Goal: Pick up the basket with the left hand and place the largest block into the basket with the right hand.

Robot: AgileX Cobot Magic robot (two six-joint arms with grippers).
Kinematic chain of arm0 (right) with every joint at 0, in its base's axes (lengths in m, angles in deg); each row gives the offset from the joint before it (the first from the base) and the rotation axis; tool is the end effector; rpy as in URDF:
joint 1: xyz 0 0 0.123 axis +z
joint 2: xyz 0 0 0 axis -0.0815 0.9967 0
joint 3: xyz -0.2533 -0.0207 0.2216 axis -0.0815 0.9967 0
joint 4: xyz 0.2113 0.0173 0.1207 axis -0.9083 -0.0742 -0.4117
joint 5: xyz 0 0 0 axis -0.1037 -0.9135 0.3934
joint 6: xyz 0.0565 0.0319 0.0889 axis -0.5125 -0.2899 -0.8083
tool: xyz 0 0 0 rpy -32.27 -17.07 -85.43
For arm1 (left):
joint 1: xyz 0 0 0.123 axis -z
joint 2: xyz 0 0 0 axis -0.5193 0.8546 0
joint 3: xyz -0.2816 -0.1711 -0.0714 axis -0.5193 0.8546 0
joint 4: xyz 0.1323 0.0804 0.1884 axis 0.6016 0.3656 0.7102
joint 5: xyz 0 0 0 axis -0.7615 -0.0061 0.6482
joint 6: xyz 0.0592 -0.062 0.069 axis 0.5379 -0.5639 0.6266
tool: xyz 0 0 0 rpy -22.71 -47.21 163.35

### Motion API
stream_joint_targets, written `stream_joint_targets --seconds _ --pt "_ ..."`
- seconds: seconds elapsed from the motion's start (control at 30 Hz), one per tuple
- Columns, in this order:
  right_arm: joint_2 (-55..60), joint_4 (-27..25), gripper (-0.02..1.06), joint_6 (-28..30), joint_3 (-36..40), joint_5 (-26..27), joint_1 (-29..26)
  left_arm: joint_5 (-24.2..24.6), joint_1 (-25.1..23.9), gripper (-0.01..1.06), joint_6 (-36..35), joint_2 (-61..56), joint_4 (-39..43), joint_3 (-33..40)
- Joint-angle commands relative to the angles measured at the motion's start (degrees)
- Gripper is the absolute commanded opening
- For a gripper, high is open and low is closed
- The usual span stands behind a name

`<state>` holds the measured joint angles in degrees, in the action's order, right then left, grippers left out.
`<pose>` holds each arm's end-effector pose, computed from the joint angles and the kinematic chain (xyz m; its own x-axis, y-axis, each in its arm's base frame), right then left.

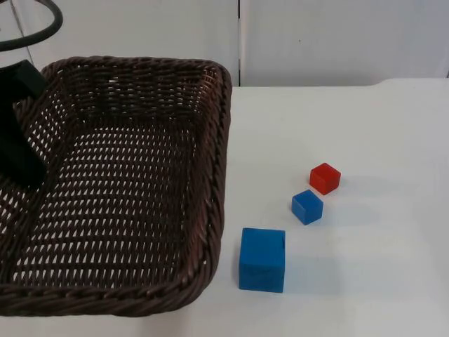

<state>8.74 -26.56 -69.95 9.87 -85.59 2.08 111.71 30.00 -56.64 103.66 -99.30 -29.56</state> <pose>0.0989 0.0132 0.3496 -0.6793 -0.2101 -0.7031 -0.2161 0.9729 -0.0819 0.2498 -0.0431 0.2655 -0.9853 -0.0248 -0.1689 0.0522 0.8982 -0.4364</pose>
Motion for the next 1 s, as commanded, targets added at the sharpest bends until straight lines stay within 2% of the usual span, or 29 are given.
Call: stream_joint_targets --seconds 0.0,0.37,0.5,0.53,0.63,0.83,0.97 --pt "3.1 -0.9 1.05 1.1 -1.8 1.7 -0.3 0.4 -0.1 0.0 -0.1 -0.8 -2.1 0.0" --pt "12.2 -1.1 1.05 4.5 -4.3 3.7 -0.3 0.3 -0.1 0.0 -0.1 -0.8 -1.8 0.0" --pt "15.2 -7.7 1.01 11.7 -4.3 4.4 -0.3 0.3 -0.1 0.0 -0.1 -0.8 -1.8 0.0" --pt "15.2 -7.7 1.01 11.7 -4.3 4.4 -0.3 0.3 -0.1 0.0 -0.1 -0.8 -1.8 0.0" --pt "17.1 -12.4 0.98 15.7 -4.3 4.7 -0.3 0.3 -0.1 0.0 -0.1 -0.8 -1.8 0.0" --pt "18.9 -16.4 0.98 22.1 -4.3 4.6 -0.2 0.2 -0.1 0.0 0.3 -0.8 -1.8 0.0" --pt "21.2 -23.1 0.98 31.4 -4.3 3.8 -0.2 0.1 -0.1 0.0 0.3 -0.8 -1.7 0.0"
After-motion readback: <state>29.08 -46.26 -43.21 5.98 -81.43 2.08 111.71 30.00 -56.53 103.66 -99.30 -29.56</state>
